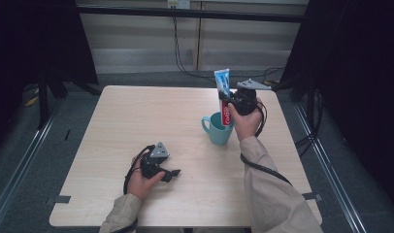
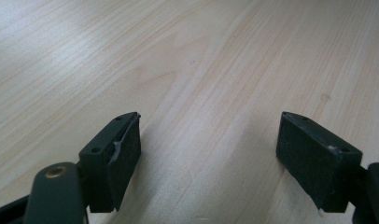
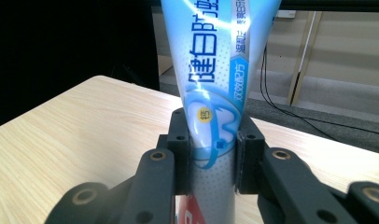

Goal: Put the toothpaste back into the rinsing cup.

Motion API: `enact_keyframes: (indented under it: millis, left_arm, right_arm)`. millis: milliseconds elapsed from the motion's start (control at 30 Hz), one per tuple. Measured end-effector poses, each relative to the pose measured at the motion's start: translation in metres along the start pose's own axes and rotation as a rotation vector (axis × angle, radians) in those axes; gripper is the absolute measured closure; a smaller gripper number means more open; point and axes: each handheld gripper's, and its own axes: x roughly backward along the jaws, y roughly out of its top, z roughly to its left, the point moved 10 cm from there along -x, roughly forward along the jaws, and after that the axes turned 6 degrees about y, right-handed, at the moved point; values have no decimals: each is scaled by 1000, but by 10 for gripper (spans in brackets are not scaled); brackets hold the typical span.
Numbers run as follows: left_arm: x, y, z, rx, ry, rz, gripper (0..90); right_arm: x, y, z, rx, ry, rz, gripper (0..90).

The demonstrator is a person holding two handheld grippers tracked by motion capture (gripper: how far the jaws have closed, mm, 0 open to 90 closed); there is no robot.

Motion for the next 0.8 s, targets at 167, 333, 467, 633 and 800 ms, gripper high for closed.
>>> enact_keyframes:
  millis: [167, 333, 467, 633, 800]
  left_arm:
    - [0, 0, 0, 0, 0, 0, 218]
    - [0, 0, 0, 3, -2, 0, 218]
    - [0, 0, 0, 3, -2, 0, 218]
    - [0, 0, 0, 3, -1, 0, 218]
    - [0, 0, 0, 3, -1, 0, 218]
  right_arm:
    - [-1, -3, 0, -1, 3, 0, 730]
    - [-2, -5, 0, -7, -3, 2, 728]
    - [-1, -4, 0, -2, 1, 3, 727]
    - [0, -5, 0, -2, 4, 3, 727]
    - [0, -9, 0, 4, 2, 4, 726]
